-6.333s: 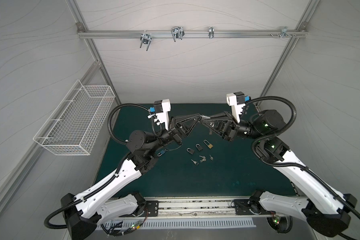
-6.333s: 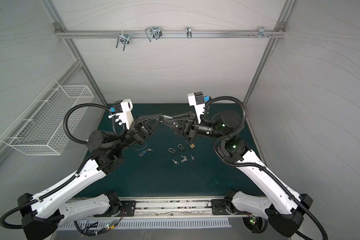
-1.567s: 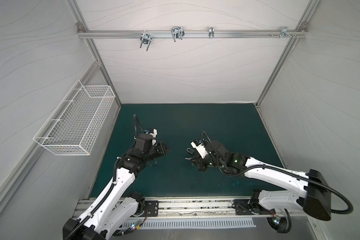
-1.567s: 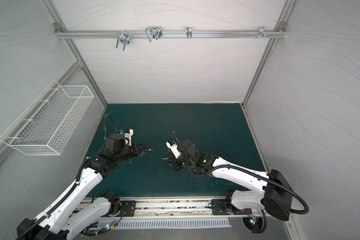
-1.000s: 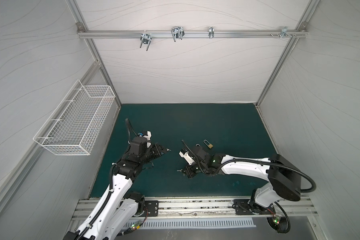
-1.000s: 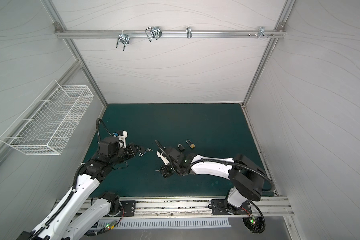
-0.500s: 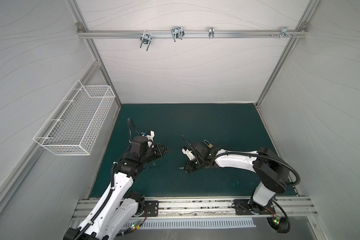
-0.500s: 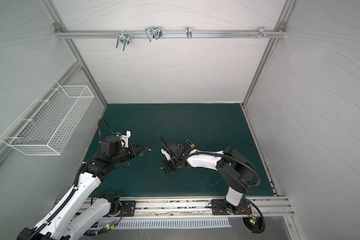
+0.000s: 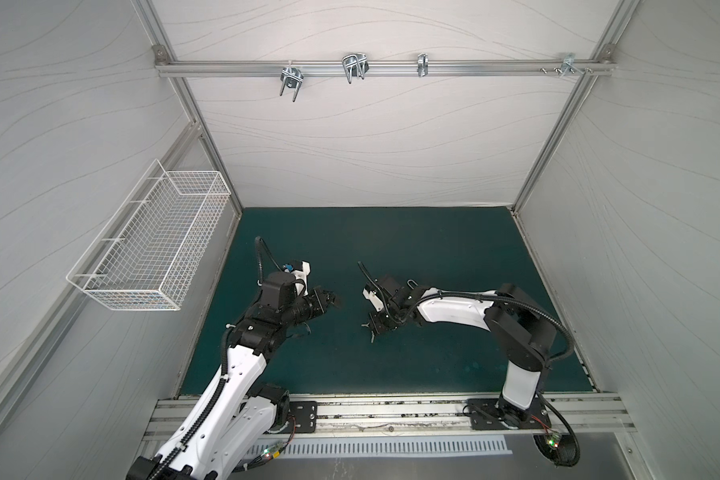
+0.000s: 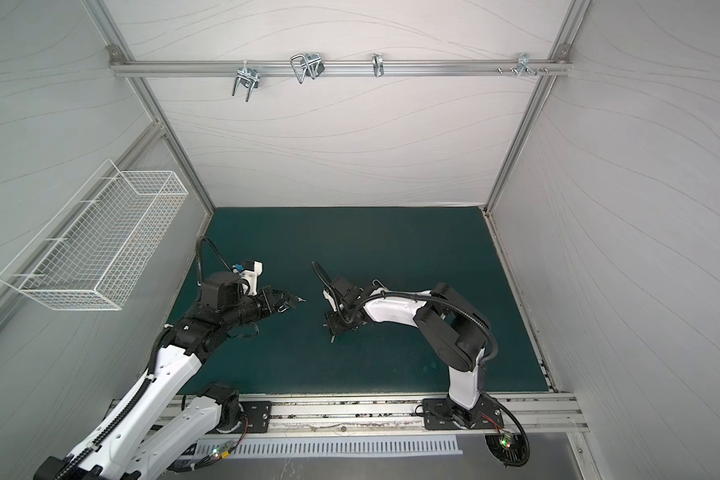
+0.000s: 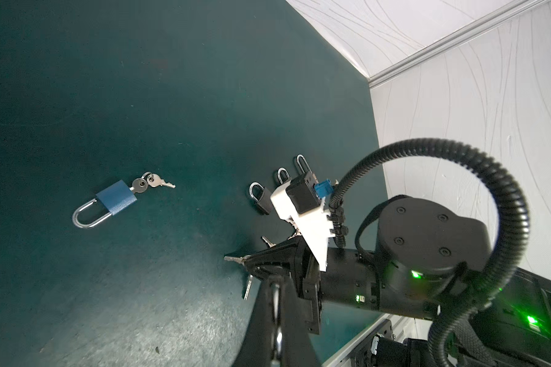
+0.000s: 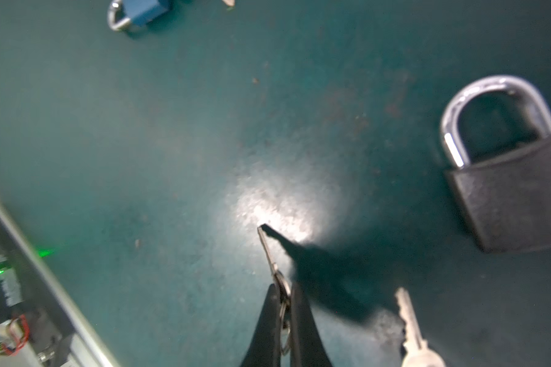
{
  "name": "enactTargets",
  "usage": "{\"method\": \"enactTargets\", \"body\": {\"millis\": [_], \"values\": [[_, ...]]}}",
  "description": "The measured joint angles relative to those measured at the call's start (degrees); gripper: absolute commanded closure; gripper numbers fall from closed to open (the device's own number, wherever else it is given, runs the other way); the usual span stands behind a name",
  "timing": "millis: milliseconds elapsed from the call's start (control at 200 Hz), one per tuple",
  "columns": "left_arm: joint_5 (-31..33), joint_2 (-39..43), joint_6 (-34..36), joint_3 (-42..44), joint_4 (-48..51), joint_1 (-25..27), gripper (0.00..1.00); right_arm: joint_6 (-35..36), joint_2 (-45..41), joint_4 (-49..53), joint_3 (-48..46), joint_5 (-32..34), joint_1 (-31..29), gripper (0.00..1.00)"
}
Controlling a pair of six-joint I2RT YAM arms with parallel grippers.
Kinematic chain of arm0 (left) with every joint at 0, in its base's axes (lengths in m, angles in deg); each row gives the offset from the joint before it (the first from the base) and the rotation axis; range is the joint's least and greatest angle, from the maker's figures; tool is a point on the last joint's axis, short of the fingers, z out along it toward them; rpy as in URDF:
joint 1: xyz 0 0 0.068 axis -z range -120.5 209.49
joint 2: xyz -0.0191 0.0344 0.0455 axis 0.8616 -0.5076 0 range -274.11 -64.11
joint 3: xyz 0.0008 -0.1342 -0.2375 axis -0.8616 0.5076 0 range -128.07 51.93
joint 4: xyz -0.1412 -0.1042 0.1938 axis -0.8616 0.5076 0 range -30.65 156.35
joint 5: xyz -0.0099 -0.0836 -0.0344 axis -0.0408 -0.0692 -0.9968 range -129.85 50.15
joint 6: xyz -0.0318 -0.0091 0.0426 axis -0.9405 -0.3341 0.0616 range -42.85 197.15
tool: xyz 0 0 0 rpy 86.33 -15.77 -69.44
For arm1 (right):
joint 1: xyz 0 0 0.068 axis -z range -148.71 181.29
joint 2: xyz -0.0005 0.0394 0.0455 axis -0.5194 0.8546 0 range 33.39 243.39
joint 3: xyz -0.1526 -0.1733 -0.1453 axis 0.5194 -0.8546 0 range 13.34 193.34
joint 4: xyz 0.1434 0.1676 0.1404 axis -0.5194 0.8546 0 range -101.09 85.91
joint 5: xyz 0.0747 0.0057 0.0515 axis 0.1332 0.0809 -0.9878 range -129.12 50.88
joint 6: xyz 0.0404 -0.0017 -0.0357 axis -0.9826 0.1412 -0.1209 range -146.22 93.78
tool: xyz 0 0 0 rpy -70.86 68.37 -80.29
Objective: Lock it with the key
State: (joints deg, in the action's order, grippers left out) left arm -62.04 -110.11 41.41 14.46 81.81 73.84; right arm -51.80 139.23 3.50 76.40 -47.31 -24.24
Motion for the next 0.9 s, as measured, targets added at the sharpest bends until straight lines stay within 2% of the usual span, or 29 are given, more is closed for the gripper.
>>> {"method": "enactTargets", "body": {"millis": [190,350,575,655,755,900], "values": [[-0.6,0.6,0.2,0.0,0.0,0.0,1.0,1.2,0.8,1.5,1.7,1.2,0.1,1.0],[-0.9,0.6,0.2,0.0,0.0,0.0,1.0,1.8,1.0,2.4,2.3,1.8,0.2,0.82],[-1.0,1.1,0.2,0.0,0.1,0.0,1.0,3.0,-0.3,3.9,2.2,2.0,0.7,0.67],[-1.3,1.1,0.2,0.0,0.1,0.0,1.0,3.5,-4.3,4.4,1.2,2.8,0.9,0.63],[-3.0,0.9,0.2,0.0,-0.4,0.0,1.0,5.0,-13.2,4.1,-1.7,4.8,0.9,0.56],[-8.6,-1.0,-0.7,0.0,-5.2,0.1,1.0,9.7,-30.2,-0.3,-9.1,8.3,1.1,0.3]]}}
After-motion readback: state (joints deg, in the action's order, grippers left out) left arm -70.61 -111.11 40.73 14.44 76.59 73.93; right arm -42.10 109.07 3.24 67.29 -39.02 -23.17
